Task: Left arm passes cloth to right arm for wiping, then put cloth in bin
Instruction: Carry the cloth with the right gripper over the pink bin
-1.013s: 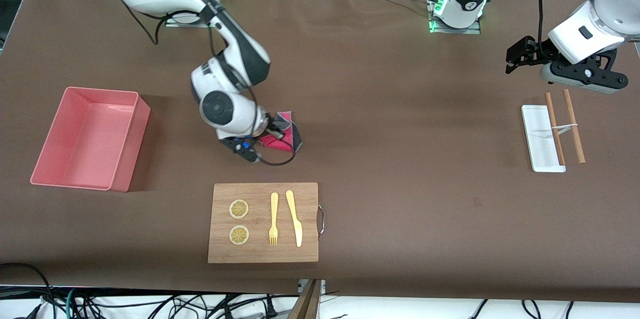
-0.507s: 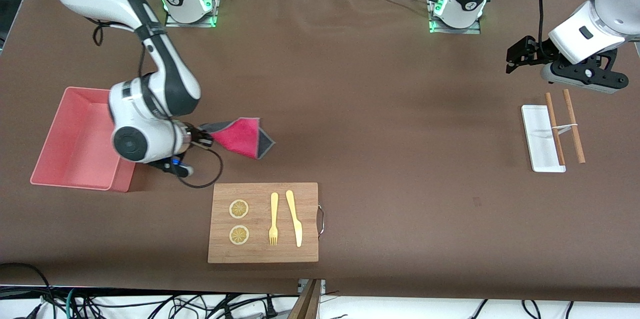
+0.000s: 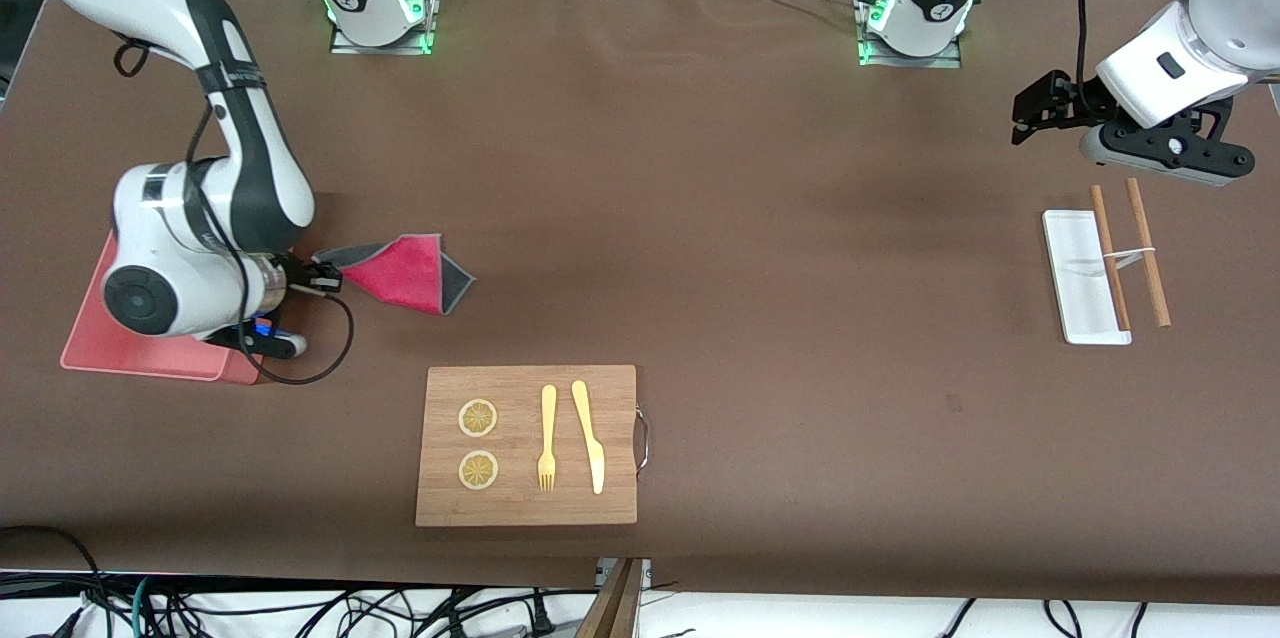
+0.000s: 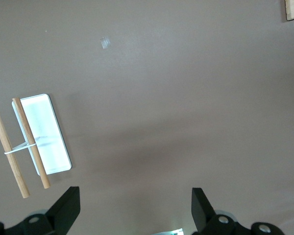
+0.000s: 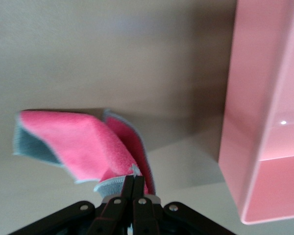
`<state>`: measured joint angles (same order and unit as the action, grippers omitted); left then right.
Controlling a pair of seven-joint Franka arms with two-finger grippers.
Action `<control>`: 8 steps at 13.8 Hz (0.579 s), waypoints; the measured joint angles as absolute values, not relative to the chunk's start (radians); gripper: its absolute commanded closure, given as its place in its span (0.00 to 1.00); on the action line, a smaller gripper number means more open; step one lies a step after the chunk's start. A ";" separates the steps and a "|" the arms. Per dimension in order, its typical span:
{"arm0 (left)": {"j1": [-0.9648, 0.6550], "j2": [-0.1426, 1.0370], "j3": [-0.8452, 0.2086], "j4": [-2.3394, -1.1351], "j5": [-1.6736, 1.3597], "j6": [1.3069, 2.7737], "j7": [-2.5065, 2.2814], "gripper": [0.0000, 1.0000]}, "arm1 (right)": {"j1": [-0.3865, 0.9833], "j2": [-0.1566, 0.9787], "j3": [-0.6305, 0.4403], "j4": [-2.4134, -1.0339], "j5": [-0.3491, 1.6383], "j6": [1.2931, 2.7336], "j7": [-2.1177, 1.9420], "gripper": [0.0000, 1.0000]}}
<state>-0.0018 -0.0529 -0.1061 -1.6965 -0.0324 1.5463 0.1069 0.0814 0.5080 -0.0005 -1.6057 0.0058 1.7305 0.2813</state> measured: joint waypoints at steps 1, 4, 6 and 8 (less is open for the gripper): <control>-0.002 -0.053 -0.106 -1.696 -0.032 1.546 0.107 0.00 | 0.082 0.477 0.000 -1.599 0.006 1.711 0.277 1.00; -0.002 -0.053 -0.107 -1.696 -0.032 1.545 0.107 0.00 | 0.083 0.372 0.005 -1.521 -0.012 1.540 0.271 1.00; -0.002 -0.053 -0.107 -1.696 -0.032 1.545 0.107 0.00 | 0.083 0.327 0.006 -1.439 -0.021 1.396 0.258 1.00; -0.002 -0.053 -0.107 -1.696 -0.032 1.545 0.107 0.00 | 0.076 0.300 0.003 -1.386 -0.064 1.308 0.192 1.00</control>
<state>-0.0021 -0.0529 -0.1073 -1.6957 -0.0324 1.5446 0.1069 0.0757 0.3003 0.0032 -1.3861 -0.0643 1.3075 0.1915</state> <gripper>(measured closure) 0.000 0.982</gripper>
